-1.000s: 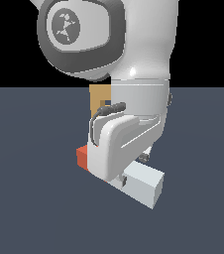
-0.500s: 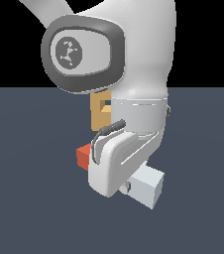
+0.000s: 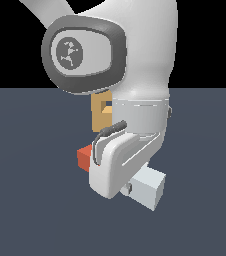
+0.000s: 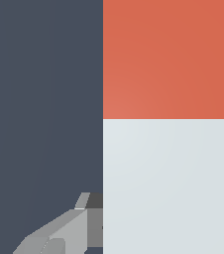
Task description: Insert the peg into the horizontal hole in a box.
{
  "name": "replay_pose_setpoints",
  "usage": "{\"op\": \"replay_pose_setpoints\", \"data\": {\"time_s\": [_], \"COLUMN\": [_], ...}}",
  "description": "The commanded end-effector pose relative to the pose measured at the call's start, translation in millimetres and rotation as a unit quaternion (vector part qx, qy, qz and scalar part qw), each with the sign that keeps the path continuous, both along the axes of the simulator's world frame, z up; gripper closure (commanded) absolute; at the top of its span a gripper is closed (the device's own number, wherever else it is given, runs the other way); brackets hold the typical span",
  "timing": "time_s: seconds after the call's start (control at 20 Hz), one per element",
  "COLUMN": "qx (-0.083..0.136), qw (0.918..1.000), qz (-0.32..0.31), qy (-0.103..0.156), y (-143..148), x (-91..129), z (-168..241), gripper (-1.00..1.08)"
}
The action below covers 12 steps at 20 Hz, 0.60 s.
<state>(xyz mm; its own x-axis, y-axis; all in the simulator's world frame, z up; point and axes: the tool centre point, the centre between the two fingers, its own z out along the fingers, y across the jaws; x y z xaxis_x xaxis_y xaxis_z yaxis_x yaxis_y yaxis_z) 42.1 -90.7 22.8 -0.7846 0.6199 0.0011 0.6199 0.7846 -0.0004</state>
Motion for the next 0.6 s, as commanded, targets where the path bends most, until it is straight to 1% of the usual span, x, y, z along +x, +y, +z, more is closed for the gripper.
{"op": "replay_pose_setpoints", "data": {"time_s": [0.0, 0.25, 0.55], "qx": [0.000, 0.000, 0.000], "qw": [1.0000, 0.9999, 0.9986], "qz": [-0.001, -0.015, -0.053], "qy": [0.000, 0.000, 0.000], "y": [0.4, 3.8, 13.5], "x": [-0.3, -5.0, -16.8], "z": [0.2, 2.8, 9.6], "gripper": [1.08, 1.08, 1.08]}}
